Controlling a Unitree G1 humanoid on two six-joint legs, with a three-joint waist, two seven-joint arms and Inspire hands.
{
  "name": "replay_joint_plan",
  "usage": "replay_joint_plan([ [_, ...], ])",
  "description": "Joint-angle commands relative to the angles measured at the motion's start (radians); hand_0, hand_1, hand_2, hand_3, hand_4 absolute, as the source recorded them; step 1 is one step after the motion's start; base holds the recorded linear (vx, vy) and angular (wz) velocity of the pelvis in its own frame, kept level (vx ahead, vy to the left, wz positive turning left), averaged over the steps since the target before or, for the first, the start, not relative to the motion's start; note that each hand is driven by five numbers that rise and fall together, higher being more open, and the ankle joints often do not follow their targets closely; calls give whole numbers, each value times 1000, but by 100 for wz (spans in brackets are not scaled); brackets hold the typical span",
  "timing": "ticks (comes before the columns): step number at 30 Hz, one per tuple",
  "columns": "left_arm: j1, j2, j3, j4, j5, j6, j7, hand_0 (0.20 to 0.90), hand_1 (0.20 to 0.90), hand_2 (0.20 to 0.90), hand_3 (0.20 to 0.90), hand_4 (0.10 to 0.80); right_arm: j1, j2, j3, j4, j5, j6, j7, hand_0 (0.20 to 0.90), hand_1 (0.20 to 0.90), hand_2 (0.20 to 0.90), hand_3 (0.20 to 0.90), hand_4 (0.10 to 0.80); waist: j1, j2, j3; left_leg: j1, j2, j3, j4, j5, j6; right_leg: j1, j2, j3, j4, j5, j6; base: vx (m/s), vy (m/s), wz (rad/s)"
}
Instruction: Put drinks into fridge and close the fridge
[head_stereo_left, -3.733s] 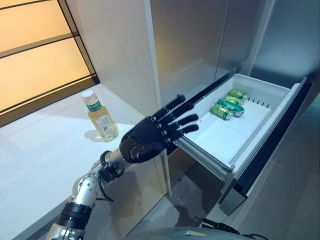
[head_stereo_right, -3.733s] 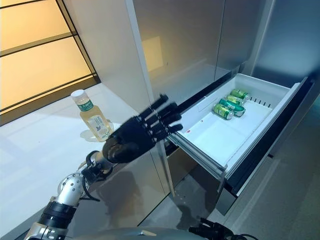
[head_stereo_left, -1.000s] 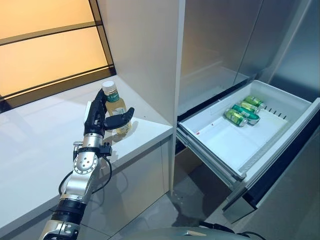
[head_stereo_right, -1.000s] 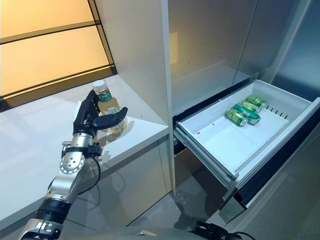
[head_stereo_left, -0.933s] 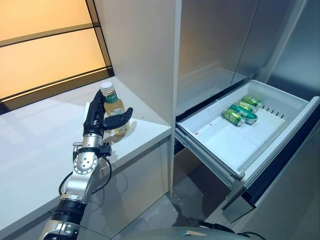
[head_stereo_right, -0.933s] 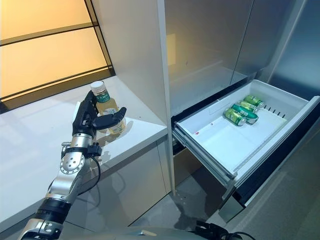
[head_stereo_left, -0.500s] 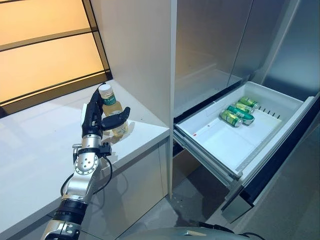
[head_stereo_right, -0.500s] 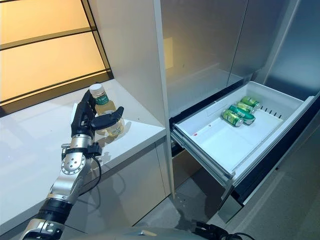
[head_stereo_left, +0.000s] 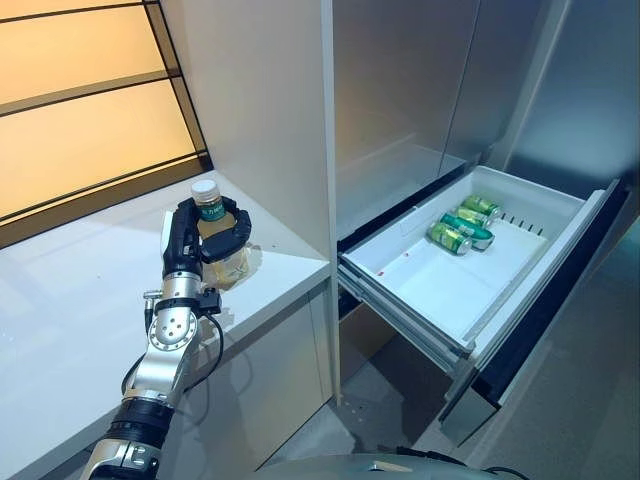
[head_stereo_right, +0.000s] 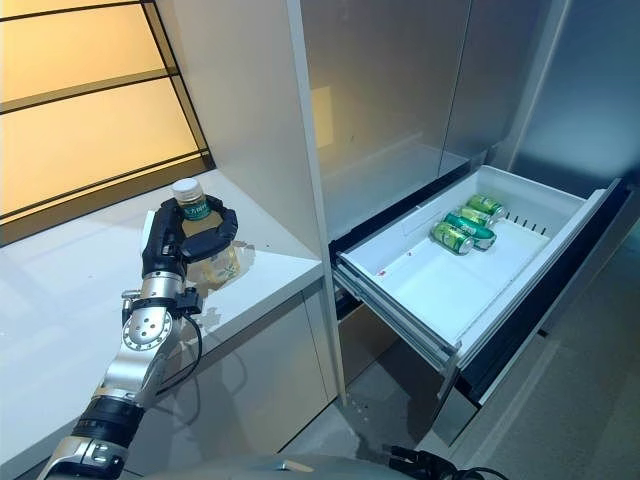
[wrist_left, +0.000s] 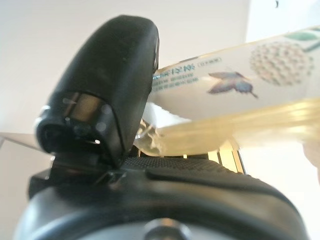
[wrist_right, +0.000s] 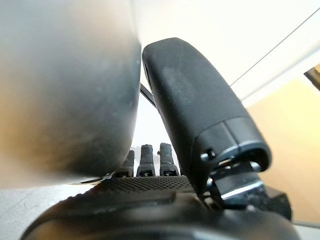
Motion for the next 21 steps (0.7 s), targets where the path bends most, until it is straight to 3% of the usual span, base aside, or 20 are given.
replay_joint_plan([
  [1,-169,54,13,33,49,-115,20,300,300,300,200,100,-37,46,30,-57,-15,-71,83,900,900,900,900,800,-4,-31,-10,26,-65,29,7,-103,56,-36,-9,58,62,-4,20,-6,-25,-7],
  [11,-168,31,-7,-45,9,-204,-16,300,300,300,200,100,-66,50,123,-364,23,-76,94,900,900,900,900,800,0,-42,2,18,-64,26,7,-93,53,-36,-8,59,48,9,17,-15,-7,0],
  [21,-169,11,-18,-309,-128,-260,-158,300,300,300,200,100,-71,55,170,-714,115,-11,61,900,900,900,900,800,9,-55,11,2,-64,10,7,-84,48,-35,-10,52,27,22,20,-41,-15,2],
])
